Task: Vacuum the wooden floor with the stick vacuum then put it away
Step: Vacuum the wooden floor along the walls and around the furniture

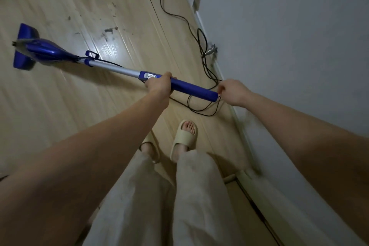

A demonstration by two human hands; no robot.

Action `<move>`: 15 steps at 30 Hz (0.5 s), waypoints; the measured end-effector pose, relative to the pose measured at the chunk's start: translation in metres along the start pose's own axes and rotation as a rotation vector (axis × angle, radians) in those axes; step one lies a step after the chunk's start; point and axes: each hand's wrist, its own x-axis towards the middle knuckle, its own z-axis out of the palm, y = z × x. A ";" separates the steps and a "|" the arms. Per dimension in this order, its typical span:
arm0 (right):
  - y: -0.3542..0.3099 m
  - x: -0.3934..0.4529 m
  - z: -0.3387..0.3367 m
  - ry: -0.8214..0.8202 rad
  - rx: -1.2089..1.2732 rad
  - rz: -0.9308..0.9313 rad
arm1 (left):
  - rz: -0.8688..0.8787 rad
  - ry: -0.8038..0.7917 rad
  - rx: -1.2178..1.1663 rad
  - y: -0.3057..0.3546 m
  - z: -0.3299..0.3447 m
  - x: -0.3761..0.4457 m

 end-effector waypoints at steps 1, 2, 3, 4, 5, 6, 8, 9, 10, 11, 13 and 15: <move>-0.005 -0.002 -0.005 0.006 0.078 0.010 | -0.001 -0.002 -0.001 0.002 -0.003 -0.002; -0.011 -0.007 -0.012 -0.005 0.143 0.009 | 0.001 0.002 0.002 0.006 -0.007 -0.006; -0.018 -0.013 -0.020 -0.045 0.184 -0.002 | 0.003 0.002 -0.009 0.011 -0.012 -0.012; -0.026 -0.021 -0.028 -0.110 0.203 -0.024 | 0.002 0.004 -0.010 0.016 -0.017 -0.018; -0.036 -0.031 -0.037 -0.192 0.203 -0.051 | -0.002 0.001 -0.015 0.021 -0.023 -0.025; -0.047 -0.042 -0.046 -0.278 0.197 -0.077 | -0.008 -0.005 -0.012 0.026 -0.029 -0.032; -0.070 -0.067 -0.062 -0.417 0.166 -0.127 | -0.020 -0.019 -0.023 0.035 -0.041 -0.049; -0.082 -0.080 -0.067 -0.451 0.139 -0.150 | -0.020 -0.027 -0.033 0.040 -0.047 -0.058; -0.094 -0.093 -0.070 -0.455 0.110 -0.172 | -0.023 -0.028 -0.032 0.044 -0.054 -0.067; -0.105 -0.105 -0.071 -0.433 0.084 -0.191 | -0.027 -0.039 -0.038 0.049 -0.059 -0.077; -0.125 -0.125 -0.064 -0.343 0.061 -0.206 | -0.040 -0.050 -0.041 0.057 -0.072 -0.098; -0.143 -0.141 -0.052 -0.262 0.072 -0.217 | -0.049 -0.067 -0.059 0.064 -0.086 -0.114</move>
